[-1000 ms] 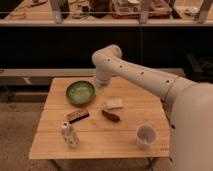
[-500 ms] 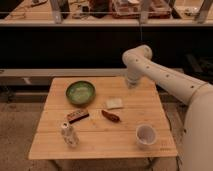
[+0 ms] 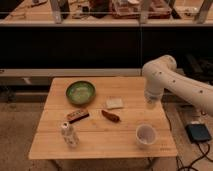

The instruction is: Move the arm in a circular motion

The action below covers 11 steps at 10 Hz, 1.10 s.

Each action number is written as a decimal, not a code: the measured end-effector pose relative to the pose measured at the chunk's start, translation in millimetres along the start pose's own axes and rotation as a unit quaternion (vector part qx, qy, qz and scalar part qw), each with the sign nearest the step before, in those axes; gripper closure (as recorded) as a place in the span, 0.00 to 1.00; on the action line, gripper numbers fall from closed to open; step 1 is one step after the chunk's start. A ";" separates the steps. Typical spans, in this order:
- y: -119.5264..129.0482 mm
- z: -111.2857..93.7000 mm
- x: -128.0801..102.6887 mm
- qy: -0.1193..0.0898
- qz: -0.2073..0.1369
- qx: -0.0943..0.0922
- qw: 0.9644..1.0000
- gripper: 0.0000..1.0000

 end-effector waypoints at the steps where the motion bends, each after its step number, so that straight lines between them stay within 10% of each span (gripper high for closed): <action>1: 31.5 -11.6 -14.9 -0.013 -0.016 0.001 1.000 1.00; 4: 103.4 -43.7 -80.4 -0.066 -0.068 0.000 0.996 1.00; 7: 149.5 -52.8 -166.1 -0.126 -0.125 -0.020 0.984 1.00; 11: 113.3 -67.8 -288.5 -0.199 -0.199 -0.005 0.960 1.00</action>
